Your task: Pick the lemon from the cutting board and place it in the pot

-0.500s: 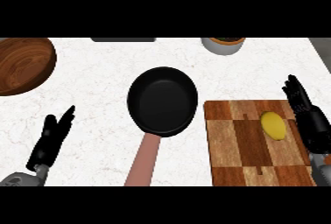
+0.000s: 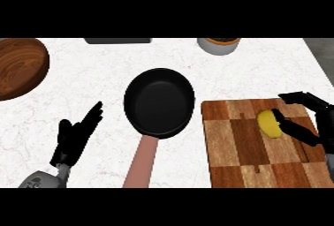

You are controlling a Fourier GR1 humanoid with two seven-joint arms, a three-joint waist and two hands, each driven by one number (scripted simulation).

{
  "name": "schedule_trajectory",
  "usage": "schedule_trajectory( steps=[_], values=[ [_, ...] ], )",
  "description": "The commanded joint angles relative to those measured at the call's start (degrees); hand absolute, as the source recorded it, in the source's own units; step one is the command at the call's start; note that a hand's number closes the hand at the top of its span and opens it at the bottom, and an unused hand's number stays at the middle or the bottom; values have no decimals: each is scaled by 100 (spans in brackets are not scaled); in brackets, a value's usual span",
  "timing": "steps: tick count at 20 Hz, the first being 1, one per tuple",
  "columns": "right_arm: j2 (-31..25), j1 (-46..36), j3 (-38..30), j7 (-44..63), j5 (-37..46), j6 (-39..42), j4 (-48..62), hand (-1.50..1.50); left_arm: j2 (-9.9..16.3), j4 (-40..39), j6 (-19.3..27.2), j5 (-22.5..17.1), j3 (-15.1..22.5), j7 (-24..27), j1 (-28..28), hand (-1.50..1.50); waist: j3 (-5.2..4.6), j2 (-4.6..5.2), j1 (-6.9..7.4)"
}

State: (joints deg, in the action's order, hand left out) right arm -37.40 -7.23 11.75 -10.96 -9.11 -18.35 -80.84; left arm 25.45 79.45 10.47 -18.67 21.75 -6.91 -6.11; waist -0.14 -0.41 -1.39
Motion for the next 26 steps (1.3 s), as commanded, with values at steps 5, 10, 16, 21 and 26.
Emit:
schedule_trajectory(
  steps=[5,10,16,21,26],
  values=[
    [1048,828,-608,-1905,-127,-1076,-1239,-150,-193,-94,-409,-92,-12,189,-121,0,16,17,-12],
    [-398,1215,-606,562,107,-522,-2575,-150,-376,-217,-349,82,-57,325,25,0,-2,21,23],
    [-1068,792,-752,2871,-384,-63,-3124,-150,-313,-287,-621,84,-135,306,-106,0,0,36,122],
    [-808,172,-698,3586,-688,281,-2479,-150,-475,-67,-610,142,-150,18,-142,0,12,46,193],
    [-878,203,-52,3581,-763,1308,-1813,-150,-589,-506,-695,257,-222,528,-111,0,12,61,198]
  ],
)
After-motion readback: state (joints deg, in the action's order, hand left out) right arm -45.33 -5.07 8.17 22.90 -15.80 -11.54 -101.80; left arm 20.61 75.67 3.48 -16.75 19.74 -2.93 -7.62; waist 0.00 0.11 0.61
